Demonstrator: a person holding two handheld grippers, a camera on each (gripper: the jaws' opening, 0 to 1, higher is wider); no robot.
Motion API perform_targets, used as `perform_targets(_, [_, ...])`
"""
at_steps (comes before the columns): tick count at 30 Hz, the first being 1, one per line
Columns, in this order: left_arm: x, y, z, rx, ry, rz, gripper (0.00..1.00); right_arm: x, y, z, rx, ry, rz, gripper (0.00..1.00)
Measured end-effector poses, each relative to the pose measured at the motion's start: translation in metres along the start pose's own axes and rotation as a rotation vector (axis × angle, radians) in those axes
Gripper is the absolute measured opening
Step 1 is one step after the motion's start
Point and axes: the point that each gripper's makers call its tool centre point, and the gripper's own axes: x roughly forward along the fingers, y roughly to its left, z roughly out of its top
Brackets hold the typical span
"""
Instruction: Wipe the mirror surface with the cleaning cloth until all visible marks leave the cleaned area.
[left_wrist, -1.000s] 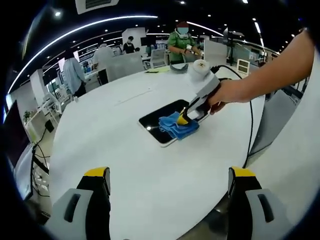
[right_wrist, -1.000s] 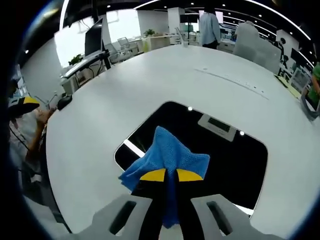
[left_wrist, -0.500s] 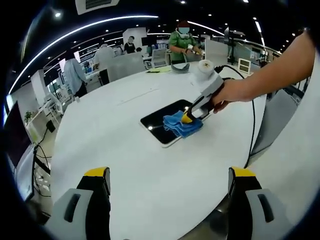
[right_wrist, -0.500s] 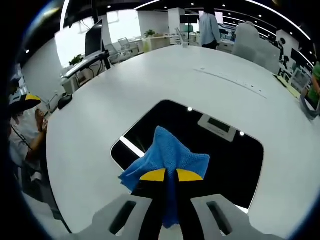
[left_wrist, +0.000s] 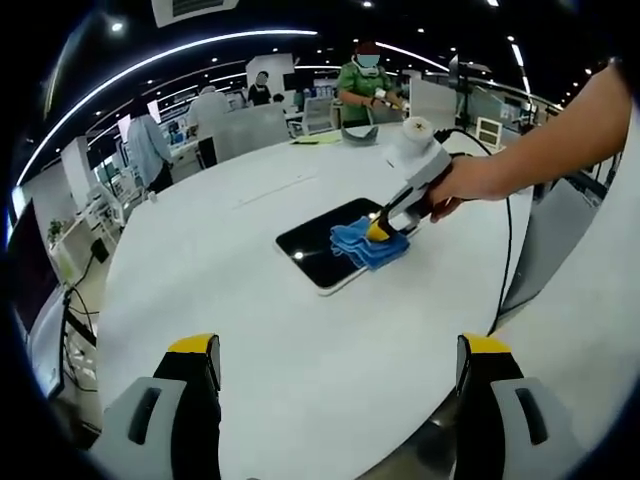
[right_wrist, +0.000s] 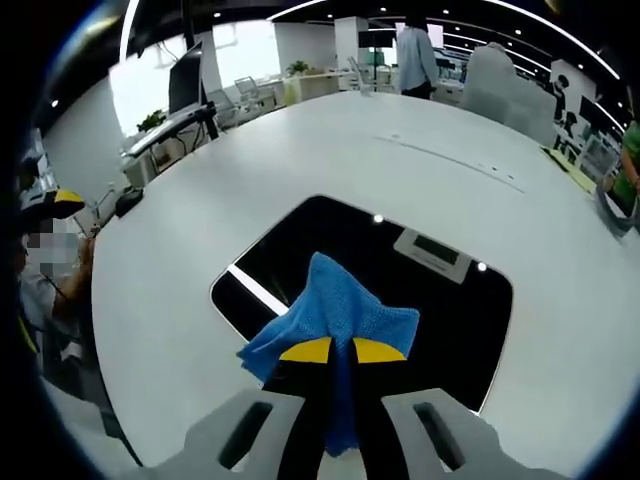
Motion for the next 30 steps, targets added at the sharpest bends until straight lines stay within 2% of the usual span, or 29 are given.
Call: perform_targets(30, [0.01, 0.0, 0.01, 0.009, 0.0, -0.007, 0.99, -0.003, -0.012, -0.003, -0.015, 0.001, 0.013, 0.02])
